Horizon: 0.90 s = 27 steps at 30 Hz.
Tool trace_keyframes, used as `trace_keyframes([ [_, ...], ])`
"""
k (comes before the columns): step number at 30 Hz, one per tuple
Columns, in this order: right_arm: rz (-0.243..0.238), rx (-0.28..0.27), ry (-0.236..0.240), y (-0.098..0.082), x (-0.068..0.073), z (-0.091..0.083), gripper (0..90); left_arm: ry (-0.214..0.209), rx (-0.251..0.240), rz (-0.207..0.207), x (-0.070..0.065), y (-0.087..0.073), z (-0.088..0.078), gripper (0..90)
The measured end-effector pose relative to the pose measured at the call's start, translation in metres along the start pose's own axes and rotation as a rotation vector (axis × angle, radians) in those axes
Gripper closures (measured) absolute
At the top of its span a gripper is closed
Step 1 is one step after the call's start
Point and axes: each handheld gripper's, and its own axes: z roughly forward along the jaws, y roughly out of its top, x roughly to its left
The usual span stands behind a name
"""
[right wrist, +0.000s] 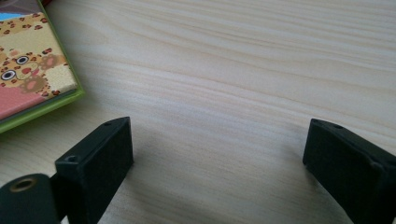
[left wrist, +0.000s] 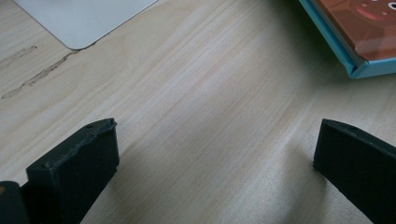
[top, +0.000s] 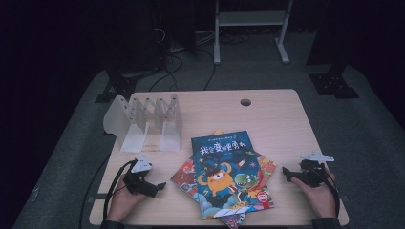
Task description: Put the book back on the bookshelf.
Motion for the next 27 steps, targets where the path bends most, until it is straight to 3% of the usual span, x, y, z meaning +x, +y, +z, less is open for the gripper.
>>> trace_keyframes([
  [8, 0.015, -0.010, 0.014, 0.001, -0.002, -0.007, 21.1, -0.002, 0.000, 0.002, 0.000, 0.000, 0.000, 0.0],
  [16, 0.011, -0.039, 0.052, 0.013, 0.005, -0.016, 27.0, -0.002, 0.001, 0.002, 0.000, 0.000, 0.000, 0.0],
  [20, -0.027, -0.049, 0.101, 0.024, 0.016, -0.017, 30.5, -0.003, 0.000, 0.002, 0.000, 0.000, 0.000, 0.0],
  [27, -0.056, -0.059, 0.138, 0.036, 0.032, -0.017, 30.5, -0.003, 0.000, 0.002, 0.000, 0.000, 0.000, 0.0],
])
